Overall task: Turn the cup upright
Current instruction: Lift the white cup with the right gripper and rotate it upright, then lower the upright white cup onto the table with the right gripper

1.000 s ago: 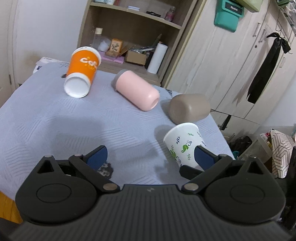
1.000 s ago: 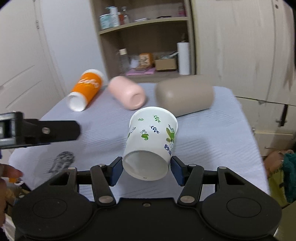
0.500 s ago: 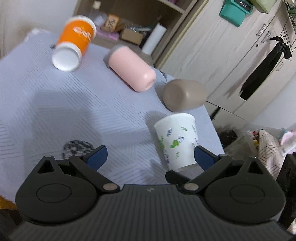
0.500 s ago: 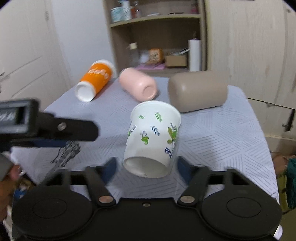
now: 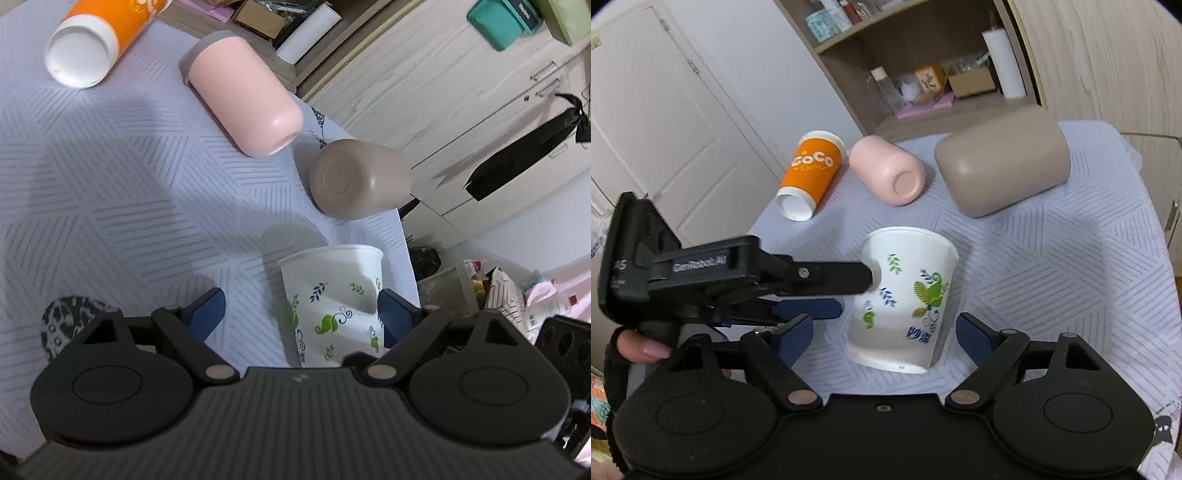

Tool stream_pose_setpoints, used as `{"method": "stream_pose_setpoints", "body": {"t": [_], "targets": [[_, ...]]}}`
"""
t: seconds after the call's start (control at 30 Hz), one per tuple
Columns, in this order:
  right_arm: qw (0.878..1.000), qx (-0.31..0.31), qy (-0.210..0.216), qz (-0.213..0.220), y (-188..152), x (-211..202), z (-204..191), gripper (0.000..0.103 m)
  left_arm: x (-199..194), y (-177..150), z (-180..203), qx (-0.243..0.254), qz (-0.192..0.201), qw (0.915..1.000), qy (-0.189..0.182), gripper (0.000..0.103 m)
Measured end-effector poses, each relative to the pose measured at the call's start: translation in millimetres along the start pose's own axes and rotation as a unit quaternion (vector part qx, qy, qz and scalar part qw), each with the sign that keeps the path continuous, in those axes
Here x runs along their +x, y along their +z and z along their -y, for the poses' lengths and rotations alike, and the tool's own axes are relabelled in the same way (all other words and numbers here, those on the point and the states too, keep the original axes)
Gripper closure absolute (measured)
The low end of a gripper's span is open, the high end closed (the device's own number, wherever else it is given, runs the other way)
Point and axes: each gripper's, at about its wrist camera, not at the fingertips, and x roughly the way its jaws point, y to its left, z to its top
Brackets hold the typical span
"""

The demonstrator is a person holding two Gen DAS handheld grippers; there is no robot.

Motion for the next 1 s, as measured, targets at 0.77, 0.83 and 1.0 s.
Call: {"method": "stream_pose_setpoints", "body": {"t": [0.77,0.83,1.0], "targets": [[0.998,-0.045,-0.033,0.022,-12,3,-17,0.037,-27,-28,27,0.130,0.050,0.9893,-0.043,0.051],[0.997,-0.061,-0.040,0.028,-16,1,-24,0.037,-37,-34,27,0.153,0.059,0.9853,-0.049,0.051],[0.994,-0.088,-0.035,0.053,-32,-10,-38,0.037,-59,-44,25,0.184,0.078,0.9784,-0.053,0.051]]}}
